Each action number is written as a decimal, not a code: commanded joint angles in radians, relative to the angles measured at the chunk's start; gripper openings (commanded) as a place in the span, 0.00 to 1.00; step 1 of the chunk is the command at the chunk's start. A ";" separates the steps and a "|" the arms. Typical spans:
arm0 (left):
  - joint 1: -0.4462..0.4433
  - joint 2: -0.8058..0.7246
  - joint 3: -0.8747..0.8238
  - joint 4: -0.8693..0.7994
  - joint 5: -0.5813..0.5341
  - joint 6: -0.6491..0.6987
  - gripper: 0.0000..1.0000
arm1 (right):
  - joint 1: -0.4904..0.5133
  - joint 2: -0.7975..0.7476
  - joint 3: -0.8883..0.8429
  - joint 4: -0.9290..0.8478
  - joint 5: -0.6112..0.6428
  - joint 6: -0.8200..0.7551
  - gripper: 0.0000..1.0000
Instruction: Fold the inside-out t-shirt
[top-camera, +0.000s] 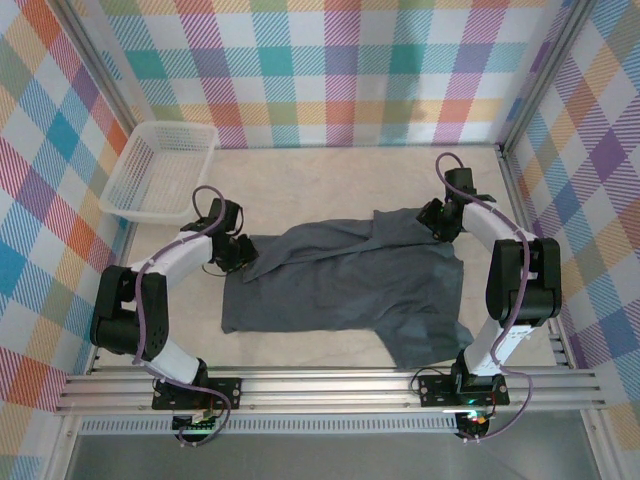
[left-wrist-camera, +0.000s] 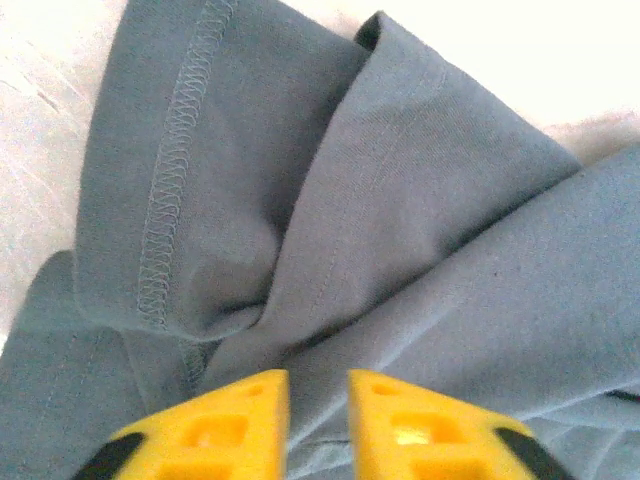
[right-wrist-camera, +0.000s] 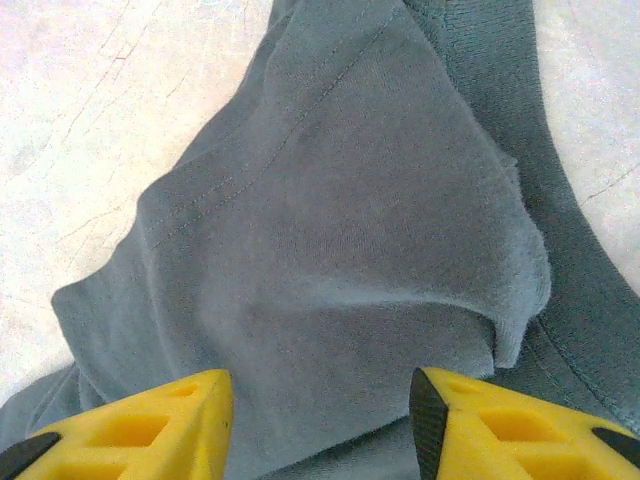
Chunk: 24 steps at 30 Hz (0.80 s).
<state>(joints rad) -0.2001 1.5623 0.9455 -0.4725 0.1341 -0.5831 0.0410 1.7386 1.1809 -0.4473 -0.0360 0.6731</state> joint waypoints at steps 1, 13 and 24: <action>0.010 -0.029 -0.016 -0.080 -0.068 0.005 0.32 | 0.009 0.007 0.026 -0.015 -0.011 -0.007 0.50; 0.029 -0.040 -0.080 -0.043 -0.086 -0.197 0.39 | 0.012 0.004 0.037 -0.027 -0.018 -0.010 0.51; 0.036 0.013 -0.114 0.073 0.001 -0.222 0.39 | 0.012 0.007 0.043 -0.039 -0.015 -0.015 0.51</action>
<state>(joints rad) -0.1791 1.5688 0.8528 -0.4259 0.1101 -0.7887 0.0475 1.7386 1.1946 -0.4656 -0.0391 0.6693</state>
